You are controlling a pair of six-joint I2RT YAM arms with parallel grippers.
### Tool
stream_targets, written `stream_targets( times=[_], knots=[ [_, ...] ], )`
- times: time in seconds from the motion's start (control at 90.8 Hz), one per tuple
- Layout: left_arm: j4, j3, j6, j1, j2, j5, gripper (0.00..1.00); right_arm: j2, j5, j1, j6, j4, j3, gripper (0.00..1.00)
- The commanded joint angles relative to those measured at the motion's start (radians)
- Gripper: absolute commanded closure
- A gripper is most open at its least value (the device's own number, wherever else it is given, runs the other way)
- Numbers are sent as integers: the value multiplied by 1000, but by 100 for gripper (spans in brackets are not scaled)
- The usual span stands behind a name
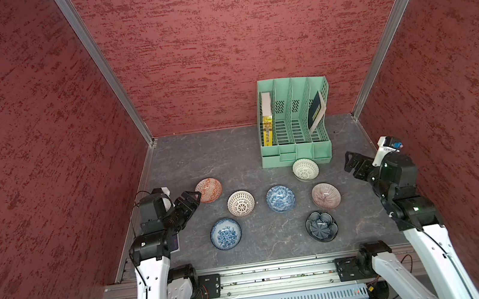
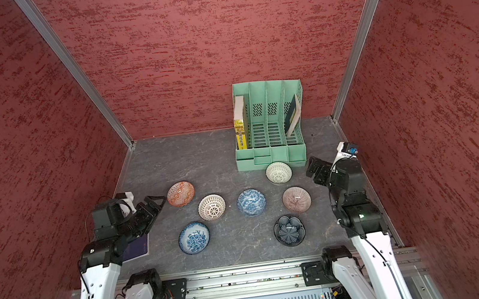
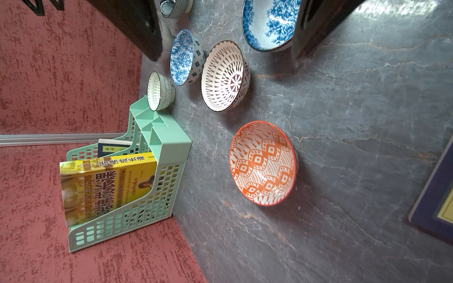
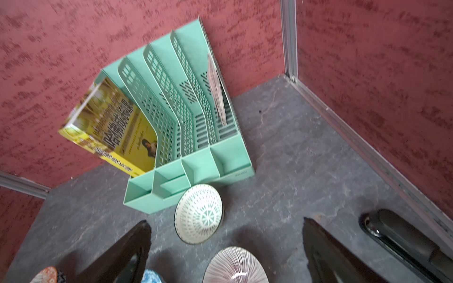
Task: Stack the bowls
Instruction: Pick up the bowl from the center of the board.
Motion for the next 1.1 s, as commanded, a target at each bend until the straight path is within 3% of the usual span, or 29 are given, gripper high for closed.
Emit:
stream_targets(
  times=[0.0, 0.077, 0.231, 0.452, 0.551, 0.859, 0.937, 1.014, 1.091],
  knots=[
    [-67, 35, 27, -4, 23, 76, 14, 12, -22, 3, 20, -127, 65, 6],
    [-98, 54, 36, -4, 40, 108, 13, 27, 1, 3, 48, -191, 98, 13],
    [-105, 67, 34, -1, 78, 218, 10, 88, 23, 3, 96, -345, 155, 14],
    [-163, 99, 53, -1, 125, 222, 8, 149, 11, 3, 141, -481, 110, 18],
    [-151, 87, 51, -1, 117, 208, 7, 177, -15, 7, 155, -495, 107, 25],
    [-128, 62, 48, -1, 162, 158, 6, 260, -109, 6, 253, -493, 48, 28],
    [-115, 52, 48, -1, 161, 163, 6, 267, -138, 6, 289, -449, -6, 31],
    [-96, 39, 49, 1, 161, 164, 5, 286, -146, 6, 306, -406, -44, 41],
    [-90, 34, 48, 2, 167, 160, 5, 305, -130, 6, 327, -377, -78, 43]
  ],
)
